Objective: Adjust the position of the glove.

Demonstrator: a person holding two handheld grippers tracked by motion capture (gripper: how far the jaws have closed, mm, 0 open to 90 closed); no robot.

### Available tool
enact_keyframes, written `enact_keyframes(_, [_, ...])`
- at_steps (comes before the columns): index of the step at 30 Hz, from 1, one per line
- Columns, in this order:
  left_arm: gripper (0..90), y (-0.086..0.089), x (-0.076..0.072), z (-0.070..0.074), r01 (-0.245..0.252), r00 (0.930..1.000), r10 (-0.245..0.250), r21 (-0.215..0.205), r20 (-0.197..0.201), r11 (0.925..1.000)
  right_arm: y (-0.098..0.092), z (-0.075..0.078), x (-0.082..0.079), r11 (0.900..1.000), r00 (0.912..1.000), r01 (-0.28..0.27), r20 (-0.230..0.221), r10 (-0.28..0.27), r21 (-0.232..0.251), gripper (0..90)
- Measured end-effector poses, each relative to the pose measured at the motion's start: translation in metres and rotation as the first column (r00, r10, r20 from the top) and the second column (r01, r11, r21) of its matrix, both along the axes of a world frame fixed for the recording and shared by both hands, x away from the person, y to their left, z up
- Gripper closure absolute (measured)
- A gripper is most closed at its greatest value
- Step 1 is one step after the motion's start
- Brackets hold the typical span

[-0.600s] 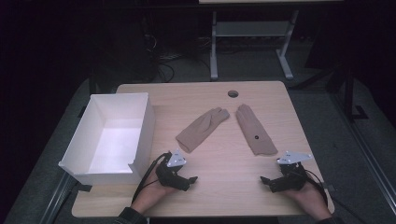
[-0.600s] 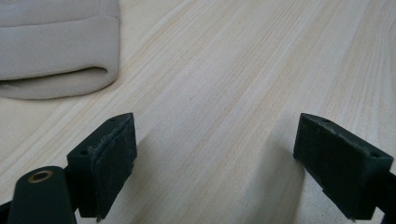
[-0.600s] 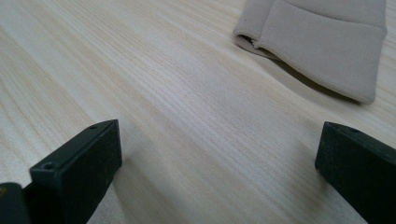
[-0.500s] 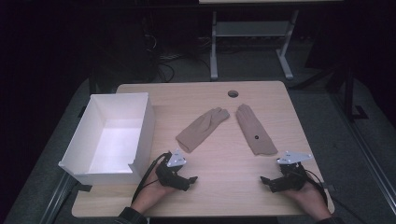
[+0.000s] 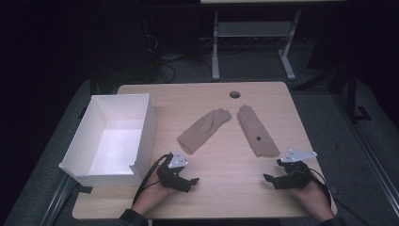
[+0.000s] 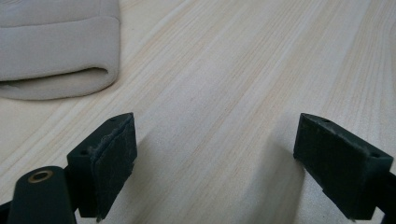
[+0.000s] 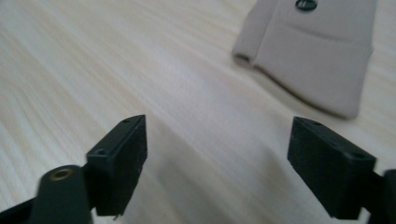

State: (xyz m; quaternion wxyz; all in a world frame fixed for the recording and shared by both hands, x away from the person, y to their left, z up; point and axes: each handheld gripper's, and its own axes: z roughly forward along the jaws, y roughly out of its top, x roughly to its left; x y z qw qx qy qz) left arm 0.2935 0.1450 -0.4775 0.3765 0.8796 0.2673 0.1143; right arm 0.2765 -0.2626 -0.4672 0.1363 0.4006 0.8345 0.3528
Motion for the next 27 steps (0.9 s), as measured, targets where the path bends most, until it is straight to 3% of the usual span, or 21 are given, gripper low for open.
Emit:
enact_keyframes(4, [12.8, 0.0, 0.0, 0.0, 0.002, 1.0, -0.002, 0.003, 0.0, 1.0, 0.003, 0.007, 0.007, 1.0, 0.9997, 0.002, 0.024, -0.002, -0.011, 27.3])
enact_keyframes(13, [12.9, 0.0, 0.0, 0.0, 0.002, 1.0, -0.002, 0.006, -0.003, 1.0, 0.013, 0.013, 0.03, 1.0, 0.9998, 0.007, 0.019, -0.007, 0.026, 39.7])
enact_keyframes(27, [12.9, 0.0, 0.0, 0.001, 0.003, 1.0, -0.003, 0.009, -0.006, 1.0, 0.024, 0.024, 0.061, 0.998, 0.9992, 0.015, 0.035, -0.017, 0.053, 52.6])
